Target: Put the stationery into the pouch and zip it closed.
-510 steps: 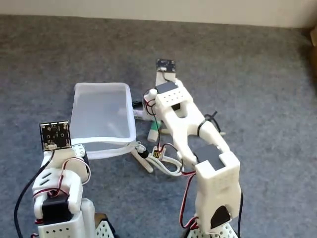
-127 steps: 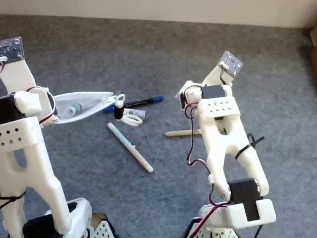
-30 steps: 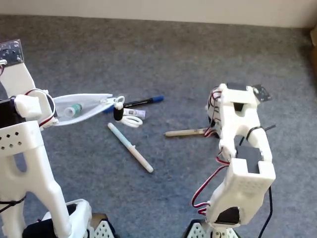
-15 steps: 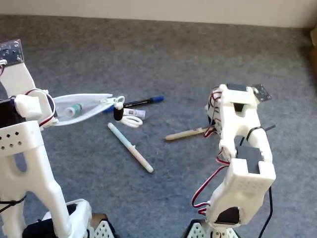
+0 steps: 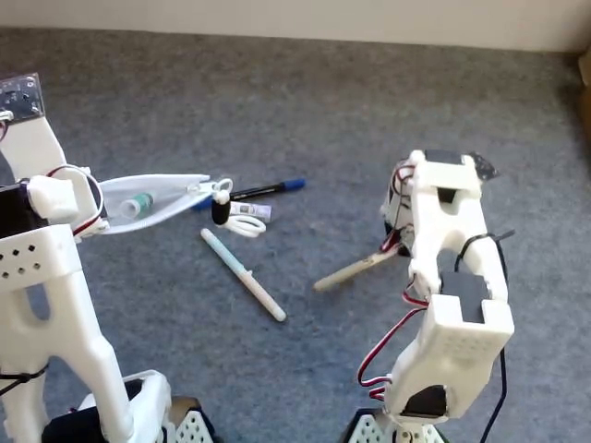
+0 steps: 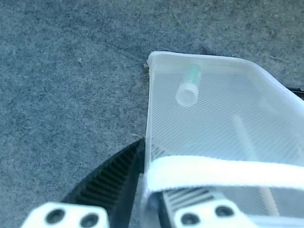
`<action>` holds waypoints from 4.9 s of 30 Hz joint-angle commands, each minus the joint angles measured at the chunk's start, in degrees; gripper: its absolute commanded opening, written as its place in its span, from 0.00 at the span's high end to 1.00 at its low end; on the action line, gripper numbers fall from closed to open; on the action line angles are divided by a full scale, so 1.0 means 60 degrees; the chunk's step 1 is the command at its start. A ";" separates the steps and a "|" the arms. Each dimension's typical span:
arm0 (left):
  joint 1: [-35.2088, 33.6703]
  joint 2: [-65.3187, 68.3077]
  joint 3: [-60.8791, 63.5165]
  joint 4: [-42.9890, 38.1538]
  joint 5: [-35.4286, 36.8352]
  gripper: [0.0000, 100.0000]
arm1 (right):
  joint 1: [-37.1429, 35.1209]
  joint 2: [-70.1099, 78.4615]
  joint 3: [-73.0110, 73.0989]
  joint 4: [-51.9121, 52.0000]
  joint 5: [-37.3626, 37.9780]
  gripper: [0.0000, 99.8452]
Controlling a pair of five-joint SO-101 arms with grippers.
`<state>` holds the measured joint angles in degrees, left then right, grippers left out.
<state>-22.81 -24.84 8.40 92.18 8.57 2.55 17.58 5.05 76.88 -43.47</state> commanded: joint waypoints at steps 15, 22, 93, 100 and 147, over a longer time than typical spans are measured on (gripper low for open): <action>-0.0051 0.0139 0.0081 -0.0176 0.0073 0.99 | -0.0403 -0.0227 -0.3802 0.3890 0.2403 0.99; -0.0051 0.0139 0.0081 -0.0176 0.0073 0.99 | -0.0667 -0.0256 -0.3963 0.4007 0.2403 0.99; -0.0037 0.0212 0.0081 -0.0190 0.0073 0.99 | -0.6806 -0.7260 -0.3348 0.3436 0.3810 0.99; -0.0037 0.0212 0.0081 -0.0205 0.0073 0.99 | -0.6806 -0.8960 -0.3070 0.2015 0.3824 0.99; -0.0037 0.0154 0.0271 -0.0249 0.0073 0.99 | -0.7289 -1.1451 0.2689 -0.9341 0.3824 0.99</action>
<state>-22.81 -24.84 9.89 92.09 8.57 -39.12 -49.93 19.38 27.21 -21.23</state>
